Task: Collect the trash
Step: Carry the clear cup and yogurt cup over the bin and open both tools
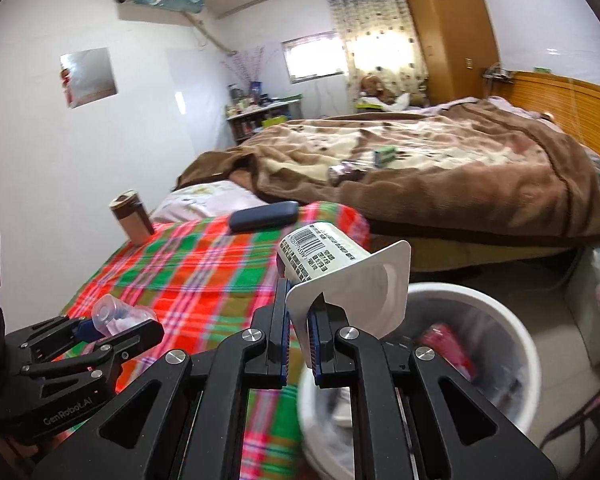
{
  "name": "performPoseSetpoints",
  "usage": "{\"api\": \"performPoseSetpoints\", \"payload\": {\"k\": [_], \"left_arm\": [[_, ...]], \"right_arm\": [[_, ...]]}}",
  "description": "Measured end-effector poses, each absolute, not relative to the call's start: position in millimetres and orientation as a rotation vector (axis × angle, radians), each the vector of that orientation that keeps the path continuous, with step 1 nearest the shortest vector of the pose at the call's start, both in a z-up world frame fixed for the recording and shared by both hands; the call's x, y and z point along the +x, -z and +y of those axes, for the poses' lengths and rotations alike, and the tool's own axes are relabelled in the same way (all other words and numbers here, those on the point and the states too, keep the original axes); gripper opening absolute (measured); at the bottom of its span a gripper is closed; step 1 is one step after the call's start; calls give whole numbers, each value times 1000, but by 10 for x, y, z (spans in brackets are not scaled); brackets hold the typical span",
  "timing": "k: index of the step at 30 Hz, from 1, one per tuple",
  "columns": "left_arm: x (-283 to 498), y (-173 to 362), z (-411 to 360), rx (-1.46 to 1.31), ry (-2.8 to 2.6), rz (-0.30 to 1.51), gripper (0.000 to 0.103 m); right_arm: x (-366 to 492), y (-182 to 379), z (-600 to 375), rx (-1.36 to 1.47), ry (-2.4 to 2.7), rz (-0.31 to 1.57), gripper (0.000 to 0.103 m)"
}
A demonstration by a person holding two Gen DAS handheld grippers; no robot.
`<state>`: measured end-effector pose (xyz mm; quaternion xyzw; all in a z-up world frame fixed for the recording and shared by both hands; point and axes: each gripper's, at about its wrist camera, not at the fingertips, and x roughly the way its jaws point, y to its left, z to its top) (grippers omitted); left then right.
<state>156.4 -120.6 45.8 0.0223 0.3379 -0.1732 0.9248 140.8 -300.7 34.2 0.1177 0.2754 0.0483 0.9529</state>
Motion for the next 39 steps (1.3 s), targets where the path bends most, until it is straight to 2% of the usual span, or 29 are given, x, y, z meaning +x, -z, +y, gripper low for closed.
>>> {"api": "performPoseSetpoints", "payload": {"k": [16, 32, 35, 37, 39], "left_arm": [[1471, -108, -2224, 117, 531, 773, 42], [1453, 94, -2455, 145, 556, 829, 45], [1443, 91, -2429, 138, 556, 830, 52], [1431, 83, -2406, 137, 553, 826, 61], [1417, 79, -2382, 137, 547, 825, 61]], "right_arm": [[1253, -46, -3581, 285, 64, 641, 8], [1183, 163, -3748, 276, 81, 753, 9], [1183, 178, -3734, 275, 77, 765, 13], [1175, 178, -3722, 268, 82, 768, 25], [1157, 168, -3732, 272, 90, 764, 31]]}}
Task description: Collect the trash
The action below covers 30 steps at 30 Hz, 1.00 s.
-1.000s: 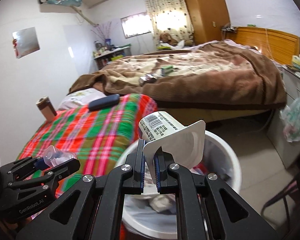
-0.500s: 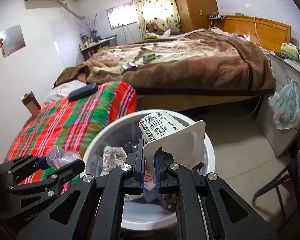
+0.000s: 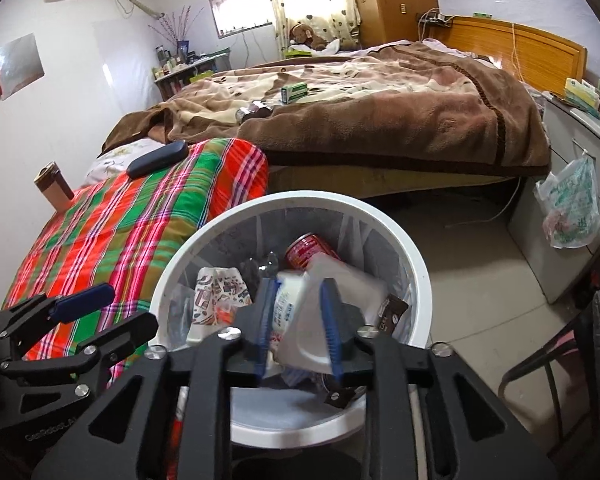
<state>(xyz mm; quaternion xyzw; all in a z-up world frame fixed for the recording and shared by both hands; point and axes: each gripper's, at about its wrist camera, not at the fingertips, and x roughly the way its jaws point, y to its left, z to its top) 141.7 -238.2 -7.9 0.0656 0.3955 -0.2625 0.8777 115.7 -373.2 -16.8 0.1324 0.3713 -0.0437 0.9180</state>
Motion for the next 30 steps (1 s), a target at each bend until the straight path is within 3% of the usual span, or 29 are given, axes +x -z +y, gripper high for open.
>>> {"api": "performPoseSetpoints", "payload": {"k": [3, 30], "left_arm": [[1397, 67, -2336, 129, 540, 822, 61], [603, -75, -1807, 132, 404, 635, 61]], "right_arm": [[1132, 155, -3735, 289, 86, 763, 37], [367, 12, -3228, 254, 227, 533, 37]]}}
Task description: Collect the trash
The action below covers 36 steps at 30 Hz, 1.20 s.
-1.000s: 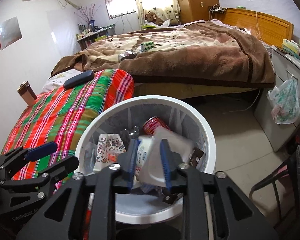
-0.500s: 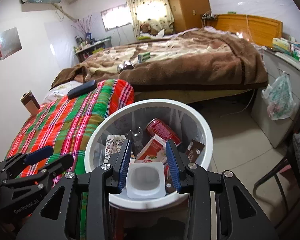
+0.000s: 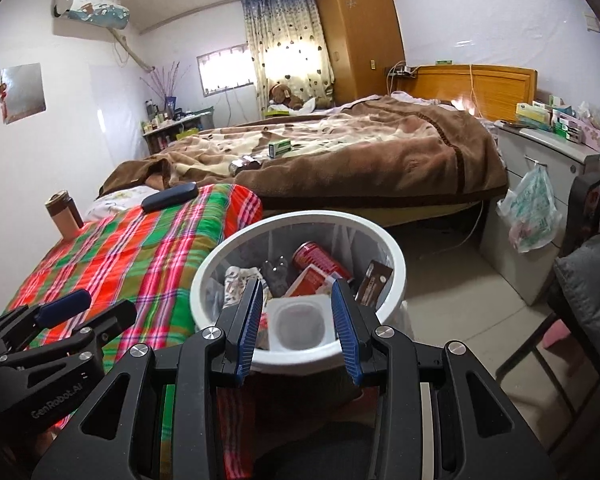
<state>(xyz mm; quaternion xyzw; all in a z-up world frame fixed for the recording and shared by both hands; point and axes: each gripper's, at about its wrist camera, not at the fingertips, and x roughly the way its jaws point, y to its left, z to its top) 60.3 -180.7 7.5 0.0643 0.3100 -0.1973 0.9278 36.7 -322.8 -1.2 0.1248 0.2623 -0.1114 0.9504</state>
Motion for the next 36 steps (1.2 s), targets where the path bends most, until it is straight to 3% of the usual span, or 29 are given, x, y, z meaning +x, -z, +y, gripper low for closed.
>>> {"api": "performPoseSetpoints", "payload": {"k": [36], "left_arm": [[284, -84, -1566, 106, 360, 590, 61]], "right_arm": [[139, 23, -2951, 240, 244, 473, 37]]}}
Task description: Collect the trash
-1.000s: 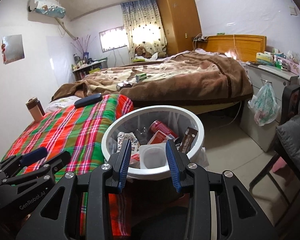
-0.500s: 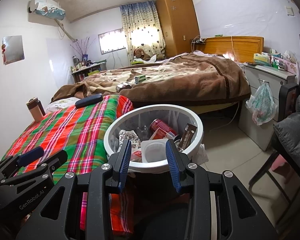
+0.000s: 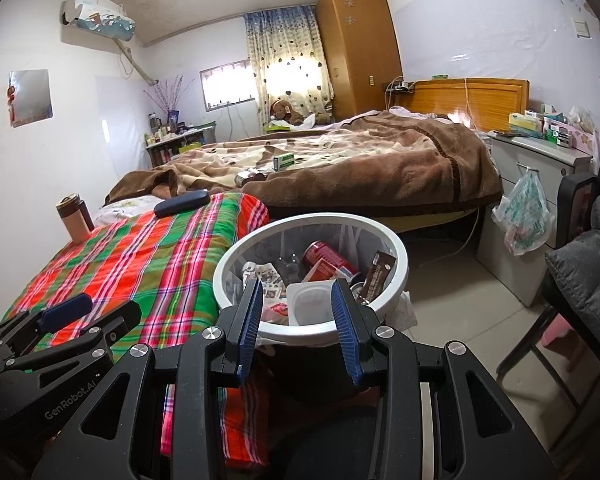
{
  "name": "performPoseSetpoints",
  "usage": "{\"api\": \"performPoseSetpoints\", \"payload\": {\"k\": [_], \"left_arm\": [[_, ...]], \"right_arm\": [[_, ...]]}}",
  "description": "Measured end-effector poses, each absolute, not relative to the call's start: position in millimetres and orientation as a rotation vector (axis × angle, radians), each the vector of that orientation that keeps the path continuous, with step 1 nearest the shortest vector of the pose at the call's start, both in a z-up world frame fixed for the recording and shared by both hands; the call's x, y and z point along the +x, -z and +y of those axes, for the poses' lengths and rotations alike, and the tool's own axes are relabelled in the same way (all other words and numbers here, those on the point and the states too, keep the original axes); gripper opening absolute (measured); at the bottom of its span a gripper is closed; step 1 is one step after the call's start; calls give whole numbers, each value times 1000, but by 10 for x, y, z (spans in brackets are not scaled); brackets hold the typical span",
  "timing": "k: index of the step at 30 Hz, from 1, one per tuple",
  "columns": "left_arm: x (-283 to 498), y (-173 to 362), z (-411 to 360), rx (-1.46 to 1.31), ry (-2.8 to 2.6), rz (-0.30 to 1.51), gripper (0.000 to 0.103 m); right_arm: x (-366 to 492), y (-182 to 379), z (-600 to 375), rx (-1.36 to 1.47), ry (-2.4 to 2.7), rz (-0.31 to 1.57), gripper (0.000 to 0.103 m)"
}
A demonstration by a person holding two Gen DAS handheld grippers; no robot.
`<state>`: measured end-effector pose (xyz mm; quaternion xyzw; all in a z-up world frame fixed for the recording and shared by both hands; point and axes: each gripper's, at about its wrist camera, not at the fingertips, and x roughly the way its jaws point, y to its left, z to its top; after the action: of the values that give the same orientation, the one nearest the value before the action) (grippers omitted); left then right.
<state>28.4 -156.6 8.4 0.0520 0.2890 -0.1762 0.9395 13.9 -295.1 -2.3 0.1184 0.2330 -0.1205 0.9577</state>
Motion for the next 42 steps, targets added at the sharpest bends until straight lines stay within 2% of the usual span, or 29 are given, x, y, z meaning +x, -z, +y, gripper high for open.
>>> {"api": "performPoseSetpoints", "payload": {"k": [42], "left_arm": [[257, -88, -1543, 107, 366, 592, 61]], "right_arm": [[125, -5, -2923, 245, 237, 472, 37]]}}
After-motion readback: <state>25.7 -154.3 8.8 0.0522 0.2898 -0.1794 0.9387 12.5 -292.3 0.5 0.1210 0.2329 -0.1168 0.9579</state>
